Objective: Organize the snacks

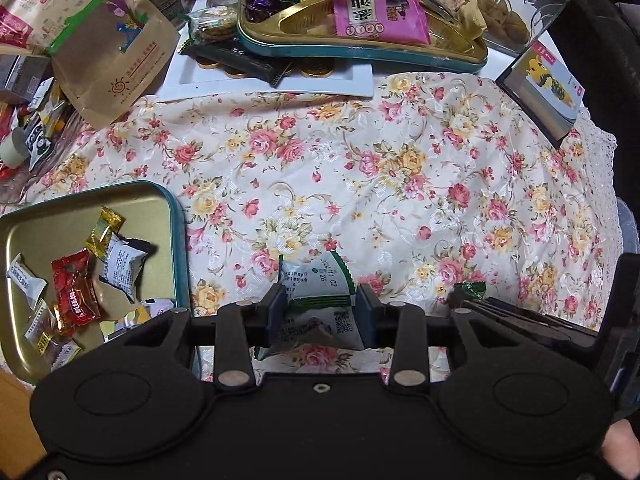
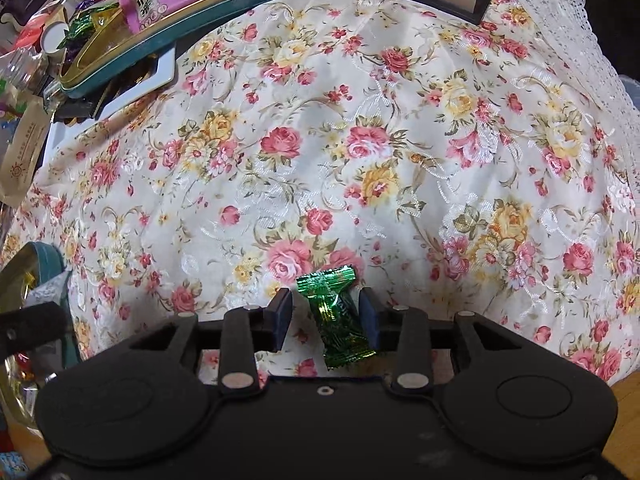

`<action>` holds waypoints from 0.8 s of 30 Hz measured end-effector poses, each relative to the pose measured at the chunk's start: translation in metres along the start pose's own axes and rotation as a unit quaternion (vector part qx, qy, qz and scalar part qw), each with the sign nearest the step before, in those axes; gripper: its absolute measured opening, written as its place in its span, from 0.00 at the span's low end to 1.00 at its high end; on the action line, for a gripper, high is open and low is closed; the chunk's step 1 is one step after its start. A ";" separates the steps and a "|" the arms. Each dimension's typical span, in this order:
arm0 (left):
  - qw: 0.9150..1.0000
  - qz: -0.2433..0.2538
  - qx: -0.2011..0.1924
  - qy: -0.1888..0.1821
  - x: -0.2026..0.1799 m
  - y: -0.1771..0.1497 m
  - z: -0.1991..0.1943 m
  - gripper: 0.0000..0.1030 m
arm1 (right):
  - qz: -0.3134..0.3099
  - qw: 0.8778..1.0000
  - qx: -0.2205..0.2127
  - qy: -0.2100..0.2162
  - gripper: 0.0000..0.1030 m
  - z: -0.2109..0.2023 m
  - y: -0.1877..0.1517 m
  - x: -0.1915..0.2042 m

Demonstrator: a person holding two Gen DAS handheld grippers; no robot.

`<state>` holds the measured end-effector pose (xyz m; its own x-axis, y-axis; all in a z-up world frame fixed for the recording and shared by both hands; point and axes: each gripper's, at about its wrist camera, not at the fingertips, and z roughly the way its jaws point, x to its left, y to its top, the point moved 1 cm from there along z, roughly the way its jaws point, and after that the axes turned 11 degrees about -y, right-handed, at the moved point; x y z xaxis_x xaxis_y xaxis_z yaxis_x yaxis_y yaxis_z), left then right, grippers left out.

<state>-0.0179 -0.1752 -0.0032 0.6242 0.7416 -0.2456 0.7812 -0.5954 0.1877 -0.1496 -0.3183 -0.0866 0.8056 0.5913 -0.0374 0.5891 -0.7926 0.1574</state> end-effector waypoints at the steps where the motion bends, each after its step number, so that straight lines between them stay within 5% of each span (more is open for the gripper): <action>1: 1.000 0.000 -0.001 0.000 0.000 0.000 -0.001 0.45 | -0.002 1.000 -0.003 -0.003 0.38 -0.001 -0.004 -0.003; 5: 1.000 0.003 -0.006 0.004 0.000 0.000 -0.004 0.45 | -0.019 1.000 -0.010 -0.015 0.38 -0.005 -0.015 -0.003; 8: 1.000 0.000 -0.007 0.007 0.003 0.000 -0.006 0.45 | -0.032 0.999 -0.015 -0.026 0.25 -0.008 -0.019 -0.002; 11: 1.000 -0.004 -0.007 0.010 0.007 0.001 -0.009 0.29 | -0.028 0.999 -0.016 -0.020 0.19 -0.012 -0.019 -0.003; 19: 1.000 -0.017 -0.018 0.008 0.024 0.000 -0.019 0.29 | -0.015 0.999 -0.035 -0.003 0.19 -0.032 -0.012 0.000; 24: 0.999 0.033 -0.015 0.023 0.032 -0.017 -0.014 0.39 | -0.016 0.999 -0.035 -0.002 0.19 -0.035 -0.013 0.002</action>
<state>-0.0112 -0.1374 -0.0011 0.6728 0.7155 -0.1881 0.7384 -0.6337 0.2306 -0.1577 -0.3020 -0.0546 0.7872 0.6149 -0.0477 0.6082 -0.7611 0.2254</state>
